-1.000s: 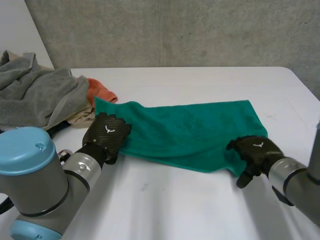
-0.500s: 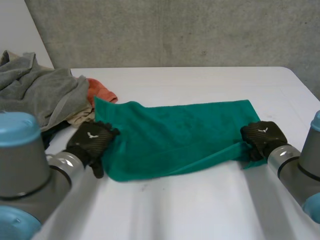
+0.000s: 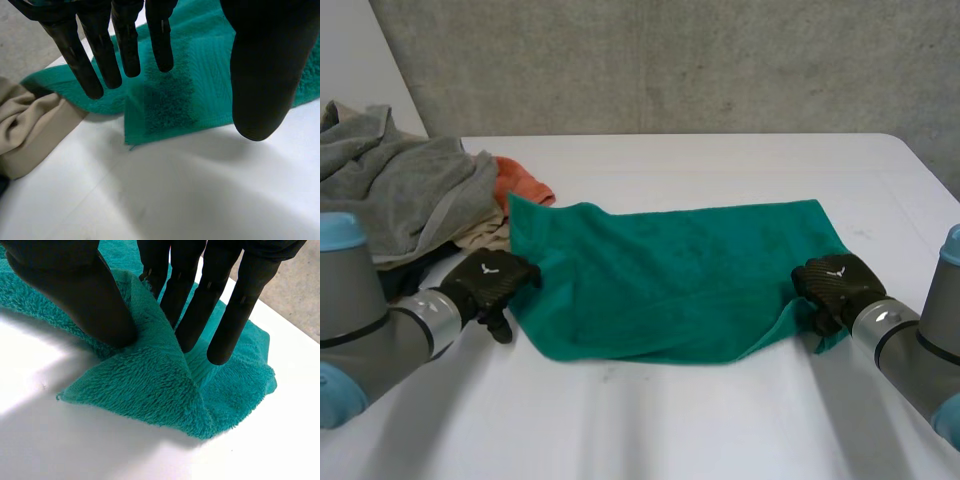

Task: Fold the laundry.

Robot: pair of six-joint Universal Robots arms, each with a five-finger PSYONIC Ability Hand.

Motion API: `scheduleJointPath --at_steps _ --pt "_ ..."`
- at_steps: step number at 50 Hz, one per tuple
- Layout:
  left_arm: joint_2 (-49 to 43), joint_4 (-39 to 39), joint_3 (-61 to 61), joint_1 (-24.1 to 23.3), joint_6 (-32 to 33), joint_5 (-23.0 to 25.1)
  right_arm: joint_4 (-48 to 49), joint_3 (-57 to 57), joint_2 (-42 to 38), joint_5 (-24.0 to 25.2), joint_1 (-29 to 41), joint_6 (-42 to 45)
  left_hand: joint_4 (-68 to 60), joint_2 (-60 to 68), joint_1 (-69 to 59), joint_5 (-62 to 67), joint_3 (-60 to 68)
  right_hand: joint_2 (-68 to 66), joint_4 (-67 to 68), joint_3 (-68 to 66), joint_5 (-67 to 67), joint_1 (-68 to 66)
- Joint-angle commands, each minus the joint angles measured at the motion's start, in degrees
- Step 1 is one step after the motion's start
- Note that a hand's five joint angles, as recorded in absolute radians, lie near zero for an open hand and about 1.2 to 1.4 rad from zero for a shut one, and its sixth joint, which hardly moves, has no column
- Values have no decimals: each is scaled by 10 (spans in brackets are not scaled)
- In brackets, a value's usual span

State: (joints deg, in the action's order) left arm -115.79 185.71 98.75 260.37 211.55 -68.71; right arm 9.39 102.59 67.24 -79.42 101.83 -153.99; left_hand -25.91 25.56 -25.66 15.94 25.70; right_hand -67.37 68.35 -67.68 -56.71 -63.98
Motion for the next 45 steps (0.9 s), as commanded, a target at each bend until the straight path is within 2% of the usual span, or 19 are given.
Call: scheduleJointPath --at_steps 1,8,13,21,22,25,37,38,39,45 --pt "-27 11 -22 -21 13 5 1 4 0 1 -1 2 -45 48 -47 45 47 -126 116 -123 -133 -160" --pt "-49 25 -41 -39 13 -3 4 9 0 1 1 3 -48 52 -51 48 50 -126 116 -123 -133 -160" --pt "-65 28 -55 -47 15 -13 5 11 0 2 1 6 -104 107 -106 103 106 -126 116 -123 -133 -160" --pt "-85 32 -79 -57 17 -19 5 16 0 2 2 10 -320 324 -323 320 323 -126 116 -123 -133 -160" --pt "-89 33 -82 -59 18 -21 5 14 0 2 2 11 -414 418 -416 414 416 -126 116 -123 -133 -160" --pt "-89 33 -86 -60 21 -27 5 13 2 2 2 11 -541 544 -543 540 543 -126 116 -123 -133 -160" --pt "-5 26 -39 -60 12 -45 -26 -13 32 6 -6 14 -541 544 -543 541 543 -126 116 -123 -133 -160" --pt "5 28 -30 -60 9 -42 -33 -14 34 11 -5 15 -346 350 -349 346 348 -126 116 -123 -133 -160" --pt "6 29 -25 -60 10 -40 -36 -14 34 14 -5 15 -258 261 -260 257 260 -126 116 -123 -133 -160" --pt "-16 29 -18 -59 21 -24 -38 -12 28 28 -4 16 -186 190 -189 186 189 -126 116 -123 -133 -160"
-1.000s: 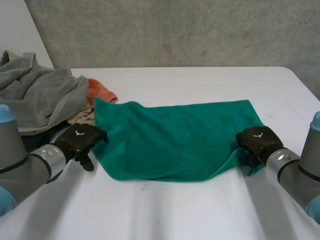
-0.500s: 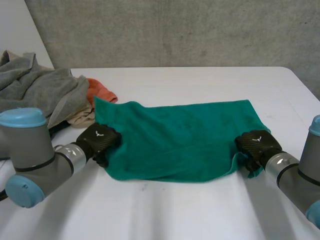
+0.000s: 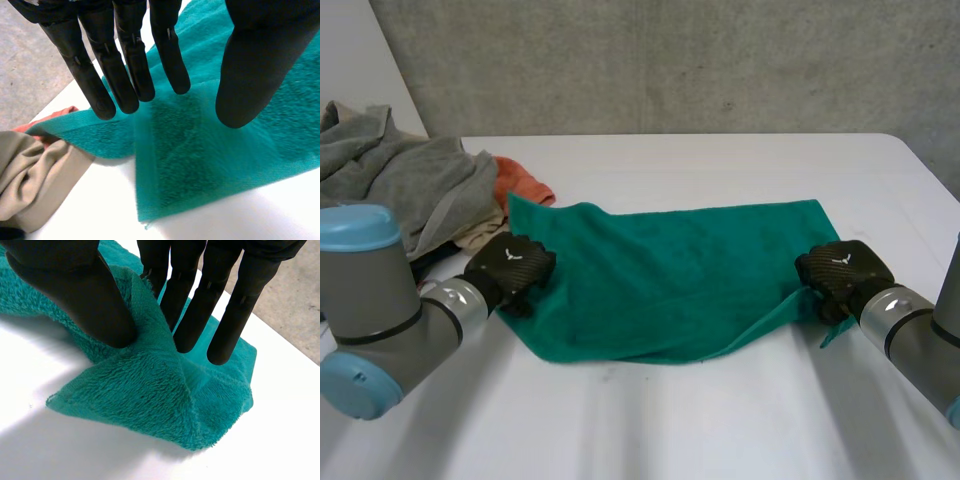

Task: Fold the laundry.

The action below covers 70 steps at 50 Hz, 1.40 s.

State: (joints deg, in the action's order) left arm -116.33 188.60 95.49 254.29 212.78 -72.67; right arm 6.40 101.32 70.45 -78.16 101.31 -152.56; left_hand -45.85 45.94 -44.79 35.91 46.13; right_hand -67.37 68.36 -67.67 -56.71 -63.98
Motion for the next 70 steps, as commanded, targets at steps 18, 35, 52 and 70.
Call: scheduleJointPath --at_steps 18,35,52,70 --pt "-71 6 -35 1 43 -9 -4 12 -6 17 0 5 -341 341 -352 341 339 -126 116 -123 -133 -160" --pt "286 -77 53 -8 57 -110 -207 -103 153 13 -35 118 -341 341 -352 341 339 -126 116 -123 -133 -160" --pt "250 -292 -75 -60 101 -214 -412 -273 103 -22 -45 273 -341 341 -352 341 339 -126 116 -123 -133 -160" --pt "-59 -159 -552 -71 129 -236 -90 -575 -118 -92 -9 178 -341 341 -352 341 339 -126 116 -123 -133 -160"
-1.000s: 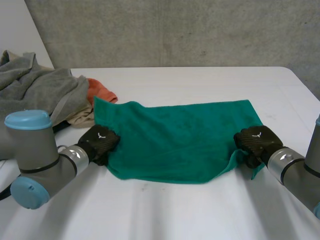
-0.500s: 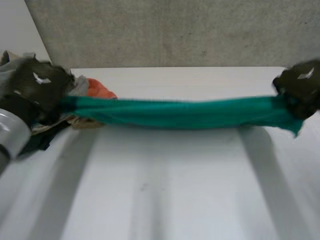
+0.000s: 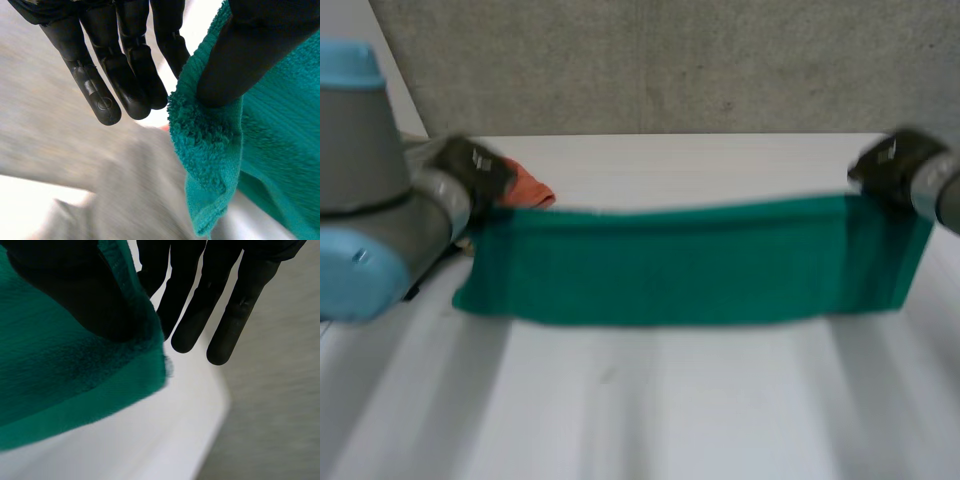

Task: Fold the laundry.

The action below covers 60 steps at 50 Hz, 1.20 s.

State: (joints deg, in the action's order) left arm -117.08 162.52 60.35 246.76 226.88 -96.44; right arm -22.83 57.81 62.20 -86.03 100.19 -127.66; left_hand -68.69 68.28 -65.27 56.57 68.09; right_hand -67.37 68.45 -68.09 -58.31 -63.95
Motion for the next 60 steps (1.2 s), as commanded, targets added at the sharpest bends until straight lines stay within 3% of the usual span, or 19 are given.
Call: scheduleJointPath --at_steps 1,6,10,13,20,29,35,39,49,53,60 --pt "-51 124 -212 5 -23 0 238 -145 -34 -13 1 -81 -113 117 -147 134 119 -126 115 -119 -117 -160" --pt "-24 265 -198 11 -90 16 434 -93 4 14 -3 -122 -113 117 -147 134 119 -126 115 -119 -117 -160" --pt "-13 270 -154 13 -99 44 497 -35 29 39 -2 -125 -113 117 -147 134 119 -126 115 -119 -117 -160" --pt "-6 266 -114 18 -101 36 503 -14 34 46 -1 -128 -113 117 -147 134 119 -126 115 -119 -117 -160" --pt "4 269 -28 22 -115 16 449 26 17 46 -5 -135 -113 117 -147 134 119 -126 115 -119 -117 -160" --pt "-11 271 138 3 -126 51 343 158 -16 51 -16 -133 -113 117 -147 134 119 -126 115 -119 -117 -160" --pt "-12 259 229 -8 -124 44 310 234 -13 58 -31 -128 -113 117 -147 134 119 -126 115 -119 -117 -160" --pt "18 225 291 -24 -120 28 238 279 18 58 -43 -102 -113 117 -147 134 119 -126 115 -119 -117 -160" --pt "128 24 423 -63 -25 -63 -41 357 142 60 -135 83 -113 117 -147 134 119 -126 115 -119 -117 -160" --pt "135 6 413 -69 -11 -55 -26 354 158 83 -146 120 -113 117 -147 134 119 -126 115 -119 -117 -160" --pt "62 61 296 -68 -14 -56 98 314 92 106 -109 46 -113 117 -147 134 119 -126 115 -119 -117 -160"
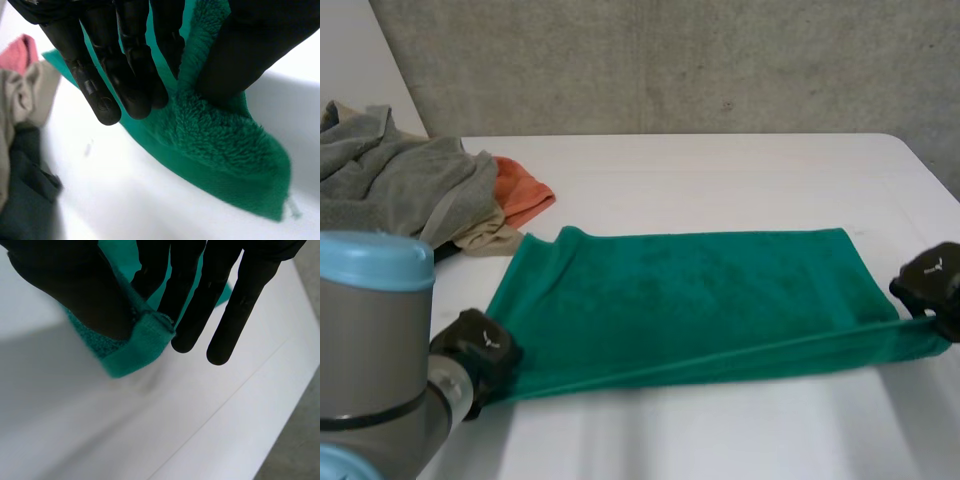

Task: Fold the laundry.

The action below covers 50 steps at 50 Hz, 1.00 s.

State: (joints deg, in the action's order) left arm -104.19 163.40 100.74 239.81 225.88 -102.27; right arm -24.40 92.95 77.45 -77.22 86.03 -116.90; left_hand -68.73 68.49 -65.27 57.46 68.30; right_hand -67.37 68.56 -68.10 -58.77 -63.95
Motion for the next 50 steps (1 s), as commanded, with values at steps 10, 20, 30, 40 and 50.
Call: scheduleJointPath --at_steps 10,20,30,40,50 --pt "-239 82 -341 3 7 -9 282 -165 -216 -36 84 -135 -113 115 -147 125 117 -126 114 -119 -112 -160" --pt "-364 82 -501 12 50 -25 320 -290 -338 -90 114 -141 -113 115 -147 125 117 -126 114 -119 -112 -160" --pt "-342 96 -485 9 66 -21 315 -324 -370 -149 141 -149 587 -585 553 -575 -583 574 -586 581 588 540" --pt "-262 138 -365 22 44 42 319 -313 -356 -86 136 -213 587 -585 553 -575 -583 574 -586 581 588 540" --pt "-317 138 -386 36 54 79 309 -370 -414 -77 135 -220 587 -585 553 -575 -583 574 -586 581 588 540"
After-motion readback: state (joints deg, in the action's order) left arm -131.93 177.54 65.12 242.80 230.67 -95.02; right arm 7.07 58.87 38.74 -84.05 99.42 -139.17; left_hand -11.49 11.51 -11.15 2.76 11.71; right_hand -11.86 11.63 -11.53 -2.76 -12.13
